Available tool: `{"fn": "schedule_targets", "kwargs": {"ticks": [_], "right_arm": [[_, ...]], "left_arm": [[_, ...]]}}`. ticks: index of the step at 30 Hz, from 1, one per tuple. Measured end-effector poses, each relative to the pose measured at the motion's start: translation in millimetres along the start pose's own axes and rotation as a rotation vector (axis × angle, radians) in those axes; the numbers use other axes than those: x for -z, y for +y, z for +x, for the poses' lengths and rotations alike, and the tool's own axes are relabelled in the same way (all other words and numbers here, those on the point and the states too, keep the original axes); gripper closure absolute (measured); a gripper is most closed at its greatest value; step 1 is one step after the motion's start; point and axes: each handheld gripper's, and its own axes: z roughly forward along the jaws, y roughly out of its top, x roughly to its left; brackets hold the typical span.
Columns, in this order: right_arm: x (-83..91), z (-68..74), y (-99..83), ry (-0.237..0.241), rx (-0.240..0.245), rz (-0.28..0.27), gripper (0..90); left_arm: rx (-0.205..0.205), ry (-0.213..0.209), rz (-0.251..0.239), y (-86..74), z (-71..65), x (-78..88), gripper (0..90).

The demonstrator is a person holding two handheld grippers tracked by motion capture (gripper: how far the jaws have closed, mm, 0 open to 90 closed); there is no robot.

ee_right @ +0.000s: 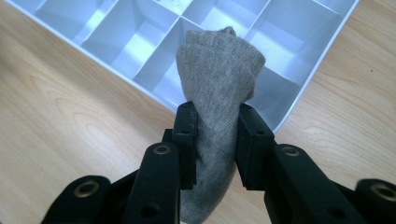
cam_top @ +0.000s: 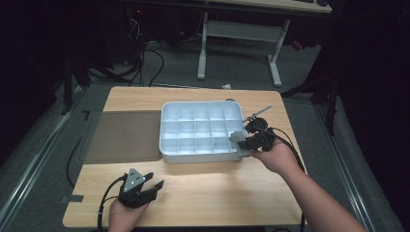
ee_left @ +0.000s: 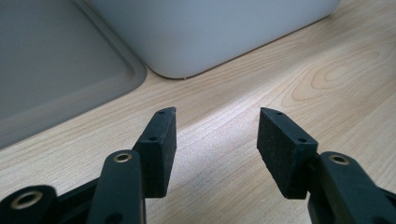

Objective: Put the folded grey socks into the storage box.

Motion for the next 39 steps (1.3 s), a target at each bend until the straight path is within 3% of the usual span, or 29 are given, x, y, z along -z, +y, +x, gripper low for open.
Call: {"fn": "schedule_targets", "kwargs": {"ticks": [9,18,24,27,29,39], "right_arm": [[-13.3,-10.8,18.4,-0.021,-0.031,0.037,73.4],[-30.5,-18.5,24.7,-0.033,-0.063,0.091,73.4],[-45.6,-17.2,30.2,-0.075,-0.085,0.162,73.5],[-51.8,-16.3,32.7,-0.081,-0.078,0.196,73.7],[-54.3,-15.7,33.6,-0.08,-0.102,0.217,73.8],[-69.5,-15.3,34.8,-0.097,-0.071,0.271,74.2]], "left_arm": [[-0.001,-0.004,0.002,0.0,0.1,-0.2,47.7],[0.0,-0.007,0.004,-0.1,-0.5,0.1,47.7],[-0.007,-0.009,0.015,-0.7,-1.7,-1.8,47.2],[-0.007,-0.009,0.015,-0.6,-1.5,-1.5,47.2],[-0.003,-0.009,0.013,-0.9,-1.3,-1.5,47.1],[-0.008,-0.012,0.022,-1.2,-0.8,-2.4,46.8]]}}
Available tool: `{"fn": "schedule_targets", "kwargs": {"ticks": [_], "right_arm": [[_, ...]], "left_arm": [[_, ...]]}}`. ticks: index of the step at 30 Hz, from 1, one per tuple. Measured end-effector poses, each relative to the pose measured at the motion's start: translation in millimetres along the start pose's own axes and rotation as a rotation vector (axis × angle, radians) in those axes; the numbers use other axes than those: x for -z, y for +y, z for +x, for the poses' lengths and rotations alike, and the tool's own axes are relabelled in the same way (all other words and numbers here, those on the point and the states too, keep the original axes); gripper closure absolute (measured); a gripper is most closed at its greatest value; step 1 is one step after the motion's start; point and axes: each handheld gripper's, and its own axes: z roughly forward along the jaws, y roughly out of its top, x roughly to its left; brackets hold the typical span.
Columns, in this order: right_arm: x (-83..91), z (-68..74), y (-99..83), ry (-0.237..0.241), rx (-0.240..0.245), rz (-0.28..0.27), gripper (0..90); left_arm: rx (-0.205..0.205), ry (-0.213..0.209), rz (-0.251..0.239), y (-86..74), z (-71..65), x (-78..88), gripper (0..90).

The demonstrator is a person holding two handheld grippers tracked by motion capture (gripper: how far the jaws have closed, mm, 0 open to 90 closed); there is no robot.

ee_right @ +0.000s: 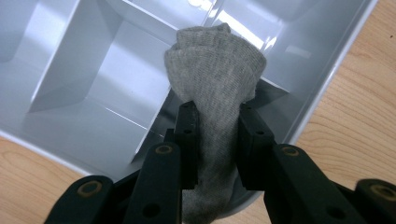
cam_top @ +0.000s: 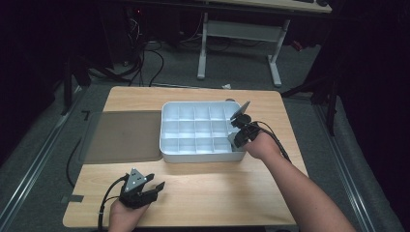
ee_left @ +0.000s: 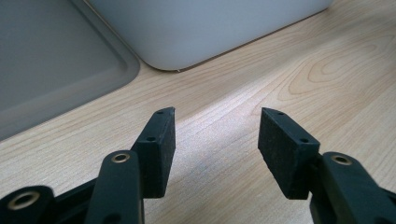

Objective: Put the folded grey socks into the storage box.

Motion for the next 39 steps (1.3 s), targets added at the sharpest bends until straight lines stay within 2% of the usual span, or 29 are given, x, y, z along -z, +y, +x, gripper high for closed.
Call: {"fn": "schedule_targets", "kwargs": {"ticks": [8,9,12,20,22,23,26,30,39], "right_arm": [[-11.7,-0.8,1.4,-0.001,0.003,0.021,74.3],[-12.4,-0.2,1.2,0.0,-0.01,0.025,74.3],[-14.6,-0.5,1.1,0.002,-0.011,0.028,74.3],[-22.4,0.5,1.3,-0.008,0.016,0.033,74.1],[-23.5,0.4,1.4,-0.007,0.015,0.034,74.1],[-25.6,1.5,1.3,-0.008,-0.002,0.044,74.1],[-26.9,-0.8,1.9,0.003,0.01,0.044,73.9],[-28.2,-2.5,1.9,0.021,-0.011,0.051,73.7],[-28.2,-1.5,3.2,0.016,0.001,0.056,70.6]], "left_arm": [[0.002,-0.001,0.002,-0.3,-0.5,-0.8,46.7],[0.001,-0.001,0.002,-0.4,-0.6,-1.0,46.7],[0.001,-0.003,0.006,-0.4,-0.8,-1.3,46.7],[-0.002,-0.003,0.013,-0.8,-1.2,-2.1,46.5],[-0.002,-0.003,0.013,-0.8,-1.1,-2.2,46.5],[-0.002,-0.003,0.011,-0.8,-1.1,-2.1,46.6],[-0.002,-0.004,0.013,-0.8,-1.1,-2.2,46.5],[-0.003,-0.004,0.014,-0.8,-1.1,-2.4,46.5],[-0.004,-0.006,0.018,-0.9,-1.5,-2.7,46.5]]}}
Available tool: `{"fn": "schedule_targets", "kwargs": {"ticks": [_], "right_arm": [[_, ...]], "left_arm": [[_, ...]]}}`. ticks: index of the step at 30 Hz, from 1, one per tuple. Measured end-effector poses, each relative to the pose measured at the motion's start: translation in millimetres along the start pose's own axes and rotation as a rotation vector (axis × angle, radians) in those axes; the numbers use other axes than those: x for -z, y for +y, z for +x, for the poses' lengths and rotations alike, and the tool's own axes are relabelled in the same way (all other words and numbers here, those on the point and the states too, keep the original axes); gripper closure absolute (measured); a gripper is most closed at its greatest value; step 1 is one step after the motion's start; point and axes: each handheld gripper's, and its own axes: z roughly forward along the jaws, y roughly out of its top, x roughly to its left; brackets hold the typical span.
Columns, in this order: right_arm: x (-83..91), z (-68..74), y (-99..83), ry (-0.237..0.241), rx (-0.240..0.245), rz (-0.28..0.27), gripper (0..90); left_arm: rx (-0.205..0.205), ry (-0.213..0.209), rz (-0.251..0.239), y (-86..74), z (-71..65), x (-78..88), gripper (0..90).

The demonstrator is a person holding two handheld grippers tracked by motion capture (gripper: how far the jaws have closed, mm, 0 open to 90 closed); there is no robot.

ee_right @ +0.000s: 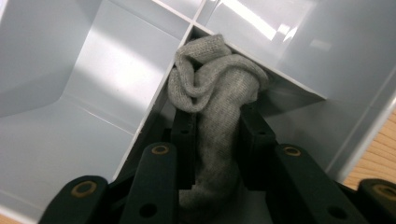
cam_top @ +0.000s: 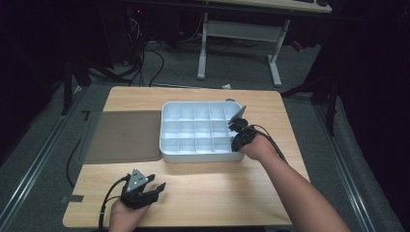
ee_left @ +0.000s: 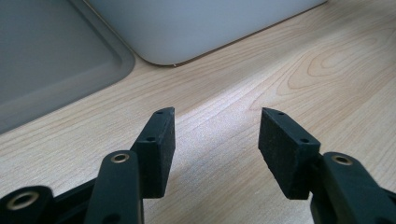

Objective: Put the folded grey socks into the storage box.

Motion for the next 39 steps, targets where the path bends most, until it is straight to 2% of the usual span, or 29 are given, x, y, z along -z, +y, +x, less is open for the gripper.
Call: {"fn": "schedule_targets", "kwargs": {"ticks": [1,3,5,8,11,18,20,22,25,26,28,34,39], "right_arm": [[0.8,1.1,0.3,-0.001,-0.012,0.006,69.7],[2.7,-0.5,1.0,-0.001,0.001,0.004,68.5],[4.6,0.1,1.1,0.01,-0.011,0.006,66.2],[7.5,-0.1,1.7,0.011,0.01,-0.001,62.2],[10.7,-0.5,2.0,0.013,0.007,-0.004,61.0],[30.0,-2.5,1.4,0.024,0.002,-0.051,59.4],[35.6,-2.9,0.1,0.034,0.006,-0.058,63.0],[39.2,-1.2,-2.8,0.042,0.006,-0.046,72.0],[39.8,-0.3,-8.2,0.012,0.031,-0.036,86.3],[38.8,0.3,-10.2,0.015,0.011,-0.026,88.5],[33.4,-1.3,-12.7,0.019,0.024,-0.013,89.8],[11.8,0.0,-14.2,0.03,0.017,0.025,89.2],[4.2,1.2,-12.0,0.035,0.009,0.037,88.9]], "left_arm": [[0.0,0.0,0.0,0.0,0.1,0.0,46.5],[0.0,0.0,0.0,0.0,0.1,0.0,46.5],[0.002,0.0,-0.002,0.0,0.3,-0.1,46.5],[0.002,-0.002,-0.002,0.1,0.2,-0.1,46.6],[0.001,-0.002,-0.001,0.2,0.1,-0.1,46.6],[-0.002,-0.004,0.002,0.2,0.2,-0.2,46.6],[-0.002,-0.003,0.001,0.2,0.2,-0.3,46.6],[-0.001,-0.002,0.0,0.2,0.2,-0.4,46.6],[0.0,-0.004,0.0,0.2,-0.3,-0.7,46.6],[0.0,-0.004,0.0,0.2,-0.3,-0.7,46.6],[-0.003,-0.01,-0.001,0.5,-0.7,-0.5,46.7],[-0.003,-0.011,0.0,0.3,-1.2,-0.8,46.8],[0.0,-0.011,0.001,0.1,-0.7,-1.1,46.8]]}}
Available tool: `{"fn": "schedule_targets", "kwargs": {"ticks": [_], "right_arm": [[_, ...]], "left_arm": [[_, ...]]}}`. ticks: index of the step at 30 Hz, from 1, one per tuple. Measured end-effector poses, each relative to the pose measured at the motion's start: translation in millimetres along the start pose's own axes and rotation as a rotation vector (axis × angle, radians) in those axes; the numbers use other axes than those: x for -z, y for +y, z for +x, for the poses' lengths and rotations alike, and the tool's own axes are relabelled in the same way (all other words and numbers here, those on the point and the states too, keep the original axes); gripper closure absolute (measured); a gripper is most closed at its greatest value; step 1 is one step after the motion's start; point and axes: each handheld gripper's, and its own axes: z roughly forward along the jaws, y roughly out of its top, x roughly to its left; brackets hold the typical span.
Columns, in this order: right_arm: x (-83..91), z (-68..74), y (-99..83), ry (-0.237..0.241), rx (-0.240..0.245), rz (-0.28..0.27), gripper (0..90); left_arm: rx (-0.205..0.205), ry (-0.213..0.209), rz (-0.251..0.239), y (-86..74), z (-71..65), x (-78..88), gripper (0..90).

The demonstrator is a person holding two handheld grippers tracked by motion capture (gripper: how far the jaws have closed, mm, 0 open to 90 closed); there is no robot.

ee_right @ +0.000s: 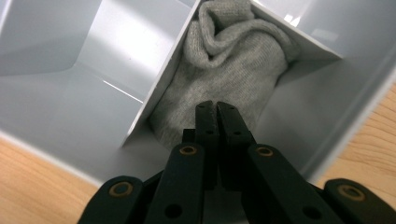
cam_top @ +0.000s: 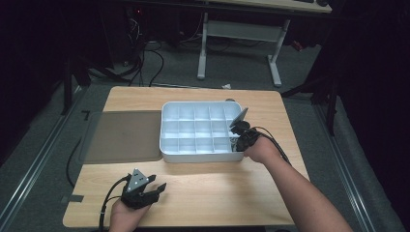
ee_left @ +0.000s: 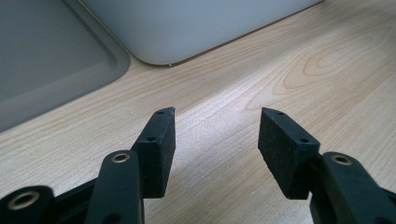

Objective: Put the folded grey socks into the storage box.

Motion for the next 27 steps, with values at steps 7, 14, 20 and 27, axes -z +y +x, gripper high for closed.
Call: {"fn": "schedule_targets", "kwargs": {"ticks": [7,14,20,27], "right_arm": [[23.9,-1.9,4.5,-0.002,-0.009,-0.059,87.1],[19.7,-5.3,23.0,-0.042,-0.013,-0.072,89.8],[-7.4,-1.1,30.4,-0.068,0.001,-0.011,90.0],[-6.7,-1.2,30.9,-0.068,-0.005,-0.005,90.0]], "left_arm": [[-0.006,-0.004,0.002,0.1,-0.7,-0.2,46.8],[-0.001,-0.006,-0.002,0.0,0.2,0.0,46.8],[0.006,-0.008,-0.007,-0.3,1.1,1.1,46.8],[0.005,-0.01,-0.006,-0.2,0.4,1.1,46.7]]}}
